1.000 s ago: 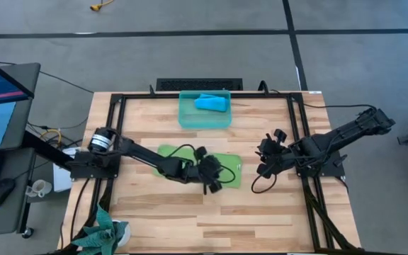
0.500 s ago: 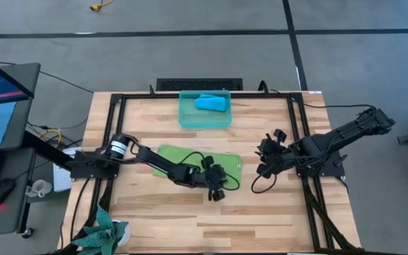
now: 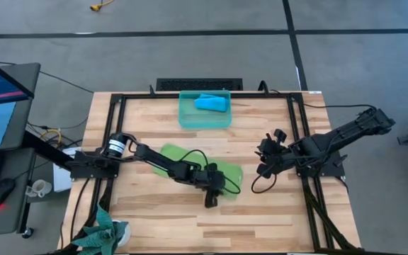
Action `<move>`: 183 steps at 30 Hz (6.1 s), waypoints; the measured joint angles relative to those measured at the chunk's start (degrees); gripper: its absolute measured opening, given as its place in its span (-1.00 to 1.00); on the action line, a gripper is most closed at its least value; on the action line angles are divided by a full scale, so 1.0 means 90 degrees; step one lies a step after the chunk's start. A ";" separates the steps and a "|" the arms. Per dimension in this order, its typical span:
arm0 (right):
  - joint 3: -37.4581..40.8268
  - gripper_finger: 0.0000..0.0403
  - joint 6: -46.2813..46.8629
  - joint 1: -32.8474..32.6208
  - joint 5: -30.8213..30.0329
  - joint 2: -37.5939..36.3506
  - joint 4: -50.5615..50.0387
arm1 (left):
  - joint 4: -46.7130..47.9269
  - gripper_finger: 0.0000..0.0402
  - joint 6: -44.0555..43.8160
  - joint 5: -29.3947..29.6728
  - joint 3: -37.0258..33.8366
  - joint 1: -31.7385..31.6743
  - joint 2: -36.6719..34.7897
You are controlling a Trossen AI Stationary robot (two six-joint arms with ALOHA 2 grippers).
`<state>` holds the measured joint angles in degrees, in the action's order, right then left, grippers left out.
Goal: Roll microfiber towels into tight, uniform cylinder then place into a basket
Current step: Roll the green microfiber cloth
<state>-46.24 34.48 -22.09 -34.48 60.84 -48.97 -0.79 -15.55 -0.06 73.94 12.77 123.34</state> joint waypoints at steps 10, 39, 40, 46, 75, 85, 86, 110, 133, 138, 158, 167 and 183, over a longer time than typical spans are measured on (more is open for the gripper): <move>0.0000 -0.40 -0.0034 0.0002 -0.0007 0.0000 0.0000 | 0.2142 -0.44 0.0148 -0.0973 0.0946 0.0453 -0.0003; 0.0000 -0.40 -0.0056 0.0010 -0.0030 0.0000 0.0024 | 0.9423 -0.44 -0.3685 0.4056 0.1647 0.1177 0.0019; 0.0000 -0.40 -0.0056 0.0010 -0.0029 0.0000 0.0024 | 0.9426 -0.44 -0.3692 0.4005 0.1563 0.1116 0.0018; 0.0000 -0.40 -0.0067 0.0010 -0.0029 0.0000 0.0024 | 0.9053 -0.49 -0.3640 0.4118 0.1091 0.0991 -0.0218; 0.0000 -0.40 -0.0240 0.0012 -0.0036 0.0000 0.0347 | 0.2735 -1.00 -0.3748 0.4030 -0.3085 -0.0306 -0.3472; 0.0002 -0.40 -0.0240 0.0012 -0.0035 -0.0002 0.0369 | 0.1873 -1.00 -0.3833 0.3630 -0.3078 -0.0368 -0.3025; 0.0002 -0.40 -0.0240 0.0012 -0.0036 0.0000 0.0372 | 0.1784 -1.00 -0.3834 0.3606 -0.3065 -0.0386 -0.2908; 0.0007 -0.40 -0.0306 0.0012 -0.0052 0.0000 0.0416 | -0.0357 -1.00 -0.1291 0.2787 -0.2878 -0.0591 -0.1881; 0.0002 -0.40 -0.2817 0.0169 0.0000 0.1322 0.3219 | 0.3252 -1.00 -0.1616 0.5684 -0.1301 0.0994 -0.2938; -0.0006 -0.40 -0.3685 0.0321 0.0392 0.1881 0.4464 | 0.4318 -1.00 -0.2548 0.5872 -0.1283 0.1332 -0.3183; -0.0337 -0.41 -0.4008 0.1550 0.3334 0.4304 0.7041 | 0.6255 -1.00 -0.4658 0.5878 -0.1373 0.1416 -0.3280; -0.0856 -0.41 -0.4000 0.1675 0.3371 0.5287 0.6947 | 0.6125 -1.00 -0.4610 0.5883 -0.1376 0.1414 -0.3275; -0.1495 -0.41 -0.3621 0.1971 0.3335 0.5677 0.5081 | 0.5971 -1.00 -0.4561 0.5883 -0.1376 0.1397 -0.3275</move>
<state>-59.70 1.89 -4.35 -4.46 111.93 -3.24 52.95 -56.60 52.88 61.56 25.34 93.86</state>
